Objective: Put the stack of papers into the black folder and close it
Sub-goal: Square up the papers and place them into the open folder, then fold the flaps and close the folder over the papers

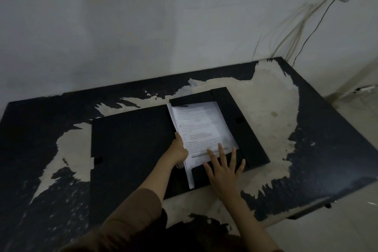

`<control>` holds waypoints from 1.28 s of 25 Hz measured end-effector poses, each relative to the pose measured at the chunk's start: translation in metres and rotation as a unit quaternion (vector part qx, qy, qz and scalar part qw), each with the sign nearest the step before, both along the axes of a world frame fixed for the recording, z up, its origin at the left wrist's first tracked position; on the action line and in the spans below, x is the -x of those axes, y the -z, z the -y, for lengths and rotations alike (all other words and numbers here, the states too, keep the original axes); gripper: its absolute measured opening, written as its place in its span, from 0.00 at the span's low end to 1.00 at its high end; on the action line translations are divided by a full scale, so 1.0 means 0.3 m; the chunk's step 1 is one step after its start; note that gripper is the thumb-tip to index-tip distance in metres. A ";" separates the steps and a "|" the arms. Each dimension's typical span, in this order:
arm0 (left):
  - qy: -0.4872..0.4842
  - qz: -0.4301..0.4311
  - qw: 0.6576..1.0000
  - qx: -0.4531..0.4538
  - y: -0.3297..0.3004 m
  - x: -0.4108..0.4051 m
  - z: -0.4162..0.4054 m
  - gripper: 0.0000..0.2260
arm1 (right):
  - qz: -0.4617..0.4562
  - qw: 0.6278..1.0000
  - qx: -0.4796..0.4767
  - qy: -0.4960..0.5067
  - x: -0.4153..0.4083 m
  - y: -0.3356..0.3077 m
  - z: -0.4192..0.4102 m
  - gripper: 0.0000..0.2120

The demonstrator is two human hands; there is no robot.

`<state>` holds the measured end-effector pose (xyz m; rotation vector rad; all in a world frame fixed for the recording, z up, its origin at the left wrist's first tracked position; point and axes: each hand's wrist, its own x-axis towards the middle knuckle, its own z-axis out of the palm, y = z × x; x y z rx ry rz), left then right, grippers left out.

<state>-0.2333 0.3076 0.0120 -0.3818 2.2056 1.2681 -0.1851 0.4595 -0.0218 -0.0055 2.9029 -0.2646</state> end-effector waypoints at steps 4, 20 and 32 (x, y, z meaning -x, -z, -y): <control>0.073 0.012 0.997 0.033 -0.027 0.036 0.003 0.33 | -0.007 1.000 -0.017 -0.004 0.003 -0.004 0.001 0.35; -0.047 0.042 0.997 -0.045 0.023 -0.061 -0.108 0.28 | 0.005 1.000 -0.015 -0.015 -0.002 0.006 -0.006 0.32; -0.038 -0.129 0.970 0.201 0.133 -0.310 0.232 0.25 | -0.050 0.958 0.079 -0.271 -0.009 0.009 0.115 0.25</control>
